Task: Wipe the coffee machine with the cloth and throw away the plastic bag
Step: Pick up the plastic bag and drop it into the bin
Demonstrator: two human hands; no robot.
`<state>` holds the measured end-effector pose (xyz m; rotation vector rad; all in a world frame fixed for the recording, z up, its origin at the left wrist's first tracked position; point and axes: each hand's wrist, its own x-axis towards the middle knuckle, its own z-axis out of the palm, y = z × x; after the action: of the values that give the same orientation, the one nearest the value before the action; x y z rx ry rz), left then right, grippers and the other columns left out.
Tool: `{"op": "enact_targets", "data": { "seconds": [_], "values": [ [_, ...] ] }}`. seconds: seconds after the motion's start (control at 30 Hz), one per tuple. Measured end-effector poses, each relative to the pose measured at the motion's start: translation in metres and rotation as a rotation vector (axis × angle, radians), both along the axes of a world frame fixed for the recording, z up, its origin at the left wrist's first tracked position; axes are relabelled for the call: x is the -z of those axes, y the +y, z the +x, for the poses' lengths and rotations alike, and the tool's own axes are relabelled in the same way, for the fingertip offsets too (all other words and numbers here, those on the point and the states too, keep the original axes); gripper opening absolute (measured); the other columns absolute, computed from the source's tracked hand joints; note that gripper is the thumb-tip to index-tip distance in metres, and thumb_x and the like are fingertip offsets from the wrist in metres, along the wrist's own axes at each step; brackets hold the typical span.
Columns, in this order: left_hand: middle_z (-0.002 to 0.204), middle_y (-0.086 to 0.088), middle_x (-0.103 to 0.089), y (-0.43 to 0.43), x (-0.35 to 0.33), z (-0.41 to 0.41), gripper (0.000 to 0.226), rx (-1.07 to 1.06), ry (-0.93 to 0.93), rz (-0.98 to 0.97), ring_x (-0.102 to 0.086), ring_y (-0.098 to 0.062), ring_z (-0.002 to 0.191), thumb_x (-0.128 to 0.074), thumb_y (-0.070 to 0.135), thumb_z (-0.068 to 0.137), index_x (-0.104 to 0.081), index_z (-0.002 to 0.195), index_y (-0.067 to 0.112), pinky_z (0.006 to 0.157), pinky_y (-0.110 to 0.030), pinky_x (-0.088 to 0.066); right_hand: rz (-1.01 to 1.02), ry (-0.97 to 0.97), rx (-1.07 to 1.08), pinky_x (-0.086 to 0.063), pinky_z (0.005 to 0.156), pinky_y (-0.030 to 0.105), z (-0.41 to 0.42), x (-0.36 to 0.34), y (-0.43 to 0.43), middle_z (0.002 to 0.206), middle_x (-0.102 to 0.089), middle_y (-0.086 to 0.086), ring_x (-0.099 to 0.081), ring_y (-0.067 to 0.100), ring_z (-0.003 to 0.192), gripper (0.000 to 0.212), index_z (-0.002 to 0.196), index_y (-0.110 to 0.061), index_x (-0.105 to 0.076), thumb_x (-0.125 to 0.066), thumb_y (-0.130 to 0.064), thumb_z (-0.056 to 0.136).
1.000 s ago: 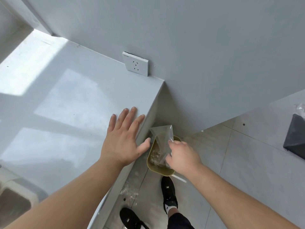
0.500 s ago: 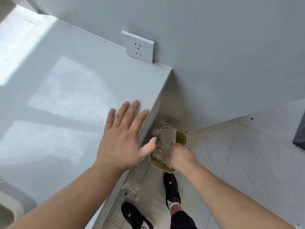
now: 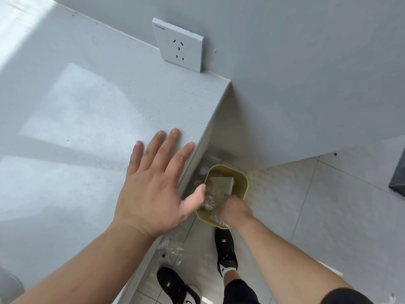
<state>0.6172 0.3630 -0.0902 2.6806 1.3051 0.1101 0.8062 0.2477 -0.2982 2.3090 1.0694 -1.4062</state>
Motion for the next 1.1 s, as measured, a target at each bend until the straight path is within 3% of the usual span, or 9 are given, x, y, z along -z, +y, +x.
{"op": "enact_targets", "data": {
  "seconds": [0.23,0.43,0.67,0.83,1.1],
  "values": [
    [0.171,-0.007,-0.027,0.001,0.001,-0.001,0.08,0.002,0.0,0.002,-0.018,-0.029,0.16,-0.049,0.071,0.091,-0.04,0.157,0.026,0.127,-0.06,-0.015,0.0,-0.028,-0.013,-0.053,0.095,0.04,0.006,0.008,0.005,0.15,-0.051,0.007,-0.054,0.032,0.131,0.072,0.161,-0.03,-0.029,-0.055,-0.047,0.096],
    [0.171,-0.007,-0.027,0.001,0.0,-0.001,0.081,0.003,0.003,-0.005,-0.019,-0.03,0.159,-0.048,0.072,0.091,-0.04,0.157,0.026,0.126,-0.061,-0.016,0.036,-0.037,-0.039,-0.05,0.096,0.041,0.011,-0.006,0.007,0.154,-0.049,0.007,-0.049,0.031,0.136,0.071,0.159,-0.031,-0.034,-0.055,-0.049,0.094],
    [0.172,-0.006,-0.025,0.0,-0.001,0.0,0.08,-0.002,0.018,-0.013,-0.016,-0.029,0.16,-0.044,0.073,0.092,-0.04,0.157,0.027,0.127,-0.06,-0.014,0.099,-0.042,-0.085,-0.05,0.102,0.041,0.018,-0.028,0.0,0.143,-0.057,0.011,-0.05,0.034,0.132,0.07,0.154,-0.028,-0.042,-0.059,-0.049,0.089],
    [0.172,-0.006,-0.026,0.0,0.001,0.0,0.08,-0.001,0.0,-0.01,-0.017,-0.029,0.16,-0.044,0.073,0.091,-0.039,0.157,0.027,0.127,-0.06,-0.015,0.135,-0.065,-0.073,-0.043,0.112,0.042,0.018,-0.047,-0.006,0.158,-0.045,0.008,-0.041,0.033,0.143,0.079,0.16,-0.027,-0.034,-0.059,-0.049,0.088],
    [0.173,-0.005,-0.022,-0.001,-0.004,0.0,0.081,-0.009,0.017,-0.038,-0.013,-0.028,0.16,-0.039,0.075,0.092,-0.035,0.159,0.029,0.128,-0.059,-0.014,0.216,-0.093,-0.149,-0.037,0.118,0.042,0.025,-0.096,-0.008,0.165,-0.036,0.004,-0.033,0.03,0.15,0.079,0.162,-0.028,-0.029,-0.057,-0.049,0.091]
  ]
}}
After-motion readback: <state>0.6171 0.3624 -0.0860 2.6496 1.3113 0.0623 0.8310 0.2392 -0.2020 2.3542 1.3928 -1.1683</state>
